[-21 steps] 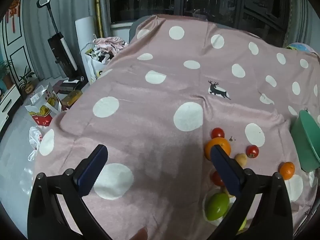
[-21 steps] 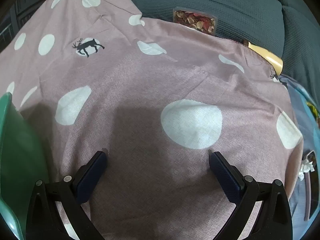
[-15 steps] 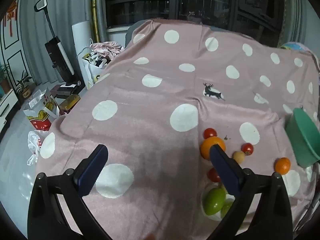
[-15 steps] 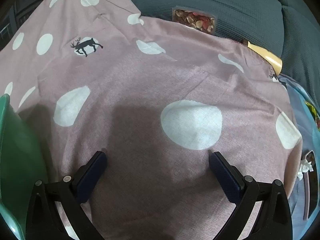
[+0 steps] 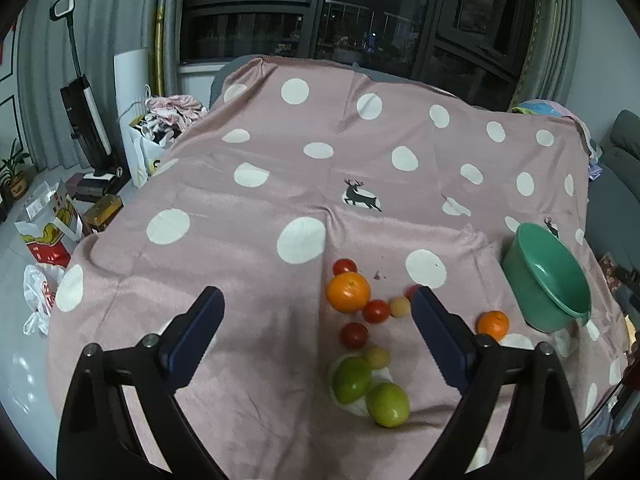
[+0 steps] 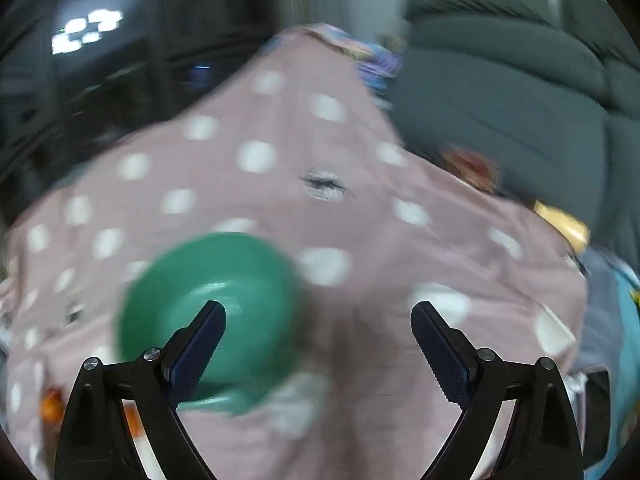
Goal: Organize fruits
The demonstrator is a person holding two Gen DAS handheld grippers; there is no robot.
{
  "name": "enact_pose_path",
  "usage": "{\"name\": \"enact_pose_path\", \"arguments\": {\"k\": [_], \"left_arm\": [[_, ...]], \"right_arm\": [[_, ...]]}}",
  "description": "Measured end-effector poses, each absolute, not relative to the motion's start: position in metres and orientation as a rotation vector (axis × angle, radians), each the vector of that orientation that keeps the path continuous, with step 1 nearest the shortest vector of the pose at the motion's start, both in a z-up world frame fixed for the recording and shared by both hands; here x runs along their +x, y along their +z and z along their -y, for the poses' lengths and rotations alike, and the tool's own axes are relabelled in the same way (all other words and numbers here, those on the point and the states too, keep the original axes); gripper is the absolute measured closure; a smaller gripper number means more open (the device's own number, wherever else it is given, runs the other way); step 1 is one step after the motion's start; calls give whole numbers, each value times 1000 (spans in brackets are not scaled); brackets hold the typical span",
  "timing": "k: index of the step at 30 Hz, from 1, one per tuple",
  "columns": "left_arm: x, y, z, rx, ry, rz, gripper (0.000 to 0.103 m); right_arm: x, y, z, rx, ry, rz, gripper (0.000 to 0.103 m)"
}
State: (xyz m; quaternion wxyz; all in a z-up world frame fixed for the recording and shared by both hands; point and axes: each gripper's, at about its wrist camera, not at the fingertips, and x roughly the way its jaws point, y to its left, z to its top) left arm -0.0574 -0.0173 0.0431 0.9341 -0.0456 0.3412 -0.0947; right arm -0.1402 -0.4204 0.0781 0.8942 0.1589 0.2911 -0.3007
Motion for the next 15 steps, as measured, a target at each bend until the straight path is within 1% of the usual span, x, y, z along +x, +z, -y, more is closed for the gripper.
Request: {"name": "enact_pose_path", "arguments": {"k": [3,4,5,6,9,11,13,15], "left_arm": [[-57,45,17,-151,-235,-735,16],[-57,44,17,-170,-244,-748,17],[-56,43,16,-195,-255,-763,19],[-56,43,16,-213,-262,-772,22],[-55,35,16,-268,-289,-811,28],[-55,30,18,-261,-305,-836,33],[-55,24,22,-249,-314,-857,36],[-54,18,26,-240,-329,-881,40]], "right_arm": [[-122,92,379,317,-472,-590,9],[-117,96,368,322,-413,-584,12],[-111,98,354,328,-345,-578,18],[-104,100,342,339,-271,-583,20],[-84,88,308,383,-85,-634,24],[-71,77,289,397,-10,-691,38],[-61,62,270,370,38,-747,42],[-51,47,253,343,57,-797,43]]}}
